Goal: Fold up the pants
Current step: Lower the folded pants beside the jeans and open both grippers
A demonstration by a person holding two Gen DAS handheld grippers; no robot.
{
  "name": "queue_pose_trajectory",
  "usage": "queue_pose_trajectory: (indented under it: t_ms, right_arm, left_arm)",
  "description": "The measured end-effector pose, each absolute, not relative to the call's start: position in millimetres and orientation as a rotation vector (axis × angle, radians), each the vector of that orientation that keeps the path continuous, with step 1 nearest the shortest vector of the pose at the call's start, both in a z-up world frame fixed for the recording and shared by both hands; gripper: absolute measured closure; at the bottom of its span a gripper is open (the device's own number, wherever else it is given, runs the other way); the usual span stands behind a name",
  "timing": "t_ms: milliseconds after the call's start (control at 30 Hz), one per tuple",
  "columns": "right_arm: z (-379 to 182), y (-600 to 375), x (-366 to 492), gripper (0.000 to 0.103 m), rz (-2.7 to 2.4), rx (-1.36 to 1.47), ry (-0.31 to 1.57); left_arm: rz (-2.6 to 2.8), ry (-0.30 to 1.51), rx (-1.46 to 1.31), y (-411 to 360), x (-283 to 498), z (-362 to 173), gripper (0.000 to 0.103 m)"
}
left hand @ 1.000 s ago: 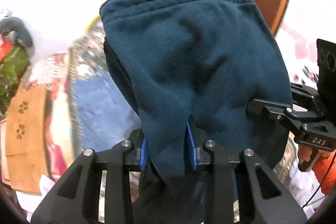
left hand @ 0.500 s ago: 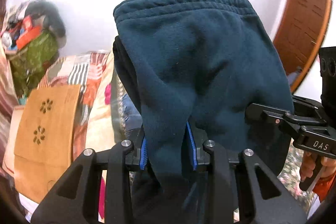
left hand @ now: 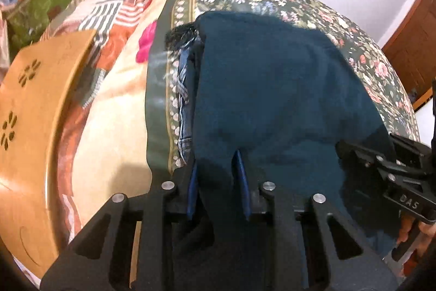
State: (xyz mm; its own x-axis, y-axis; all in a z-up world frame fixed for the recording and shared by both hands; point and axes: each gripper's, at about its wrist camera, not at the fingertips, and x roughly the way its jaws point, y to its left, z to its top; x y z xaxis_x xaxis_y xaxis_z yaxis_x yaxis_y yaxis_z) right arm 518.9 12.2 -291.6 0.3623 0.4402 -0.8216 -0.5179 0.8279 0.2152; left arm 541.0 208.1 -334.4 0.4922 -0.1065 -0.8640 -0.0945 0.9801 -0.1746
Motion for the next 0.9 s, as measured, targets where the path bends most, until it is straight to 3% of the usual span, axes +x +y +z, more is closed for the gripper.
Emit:
queue_pose_trajectory:
  t_ms: [167, 367, 800, 900]
  right_arm:
    - [-275, -11, 502, 0.060, 0.584, -0.104, 1.020]
    - [-232, -40, 482, 0.060, 0.544, -0.099, 0.925]
    - [-63, -80, 321, 0.060, 0.625, -0.035, 0.478]
    - [-40, -90, 278, 0.060, 0.646, -0.025, 0.393]
  left_arm:
    - [0.053, 1.064, -0.157, 204, 520, -320, 0.075]
    - [0.070, 1.009, -0.156, 207, 480, -275, 0.075]
    - [-0.024, 0.577, -0.076, 144, 311, -75, 0.074]
    - [-0.055, 0.467, -0.068, 128, 259, -39, 0.067]
